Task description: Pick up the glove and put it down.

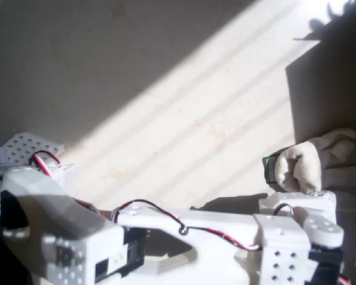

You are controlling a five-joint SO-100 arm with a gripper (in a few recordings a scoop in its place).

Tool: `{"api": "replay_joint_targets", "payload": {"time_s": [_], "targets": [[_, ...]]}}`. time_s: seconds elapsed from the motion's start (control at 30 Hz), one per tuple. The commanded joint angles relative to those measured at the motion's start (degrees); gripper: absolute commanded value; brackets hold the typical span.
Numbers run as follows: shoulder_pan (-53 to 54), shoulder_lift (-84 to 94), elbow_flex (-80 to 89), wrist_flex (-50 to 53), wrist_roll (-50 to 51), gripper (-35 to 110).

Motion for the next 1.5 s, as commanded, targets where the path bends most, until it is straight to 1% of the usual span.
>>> {"api": "replay_joint_targets", "payload": {"time_s": [0.0, 0.23, 0.53, 0.8, 1.2, 1.47], "targets": [[-0.2, 5.4, -1.1, 1.4, -0.4, 31], [0.3, 6.2, -1.1, 1.9, -0.4, 31], [-2.2, 14.5, -1.1, 2.0, -0.4, 31], [-4.0, 18.2, -0.6, 6.9, -0.4, 31], [-17.1, 17.3, -1.1, 6.4, 0.6, 31], [-17.9, 13.0, -1.2, 6.1, 0.6, 31]]}}
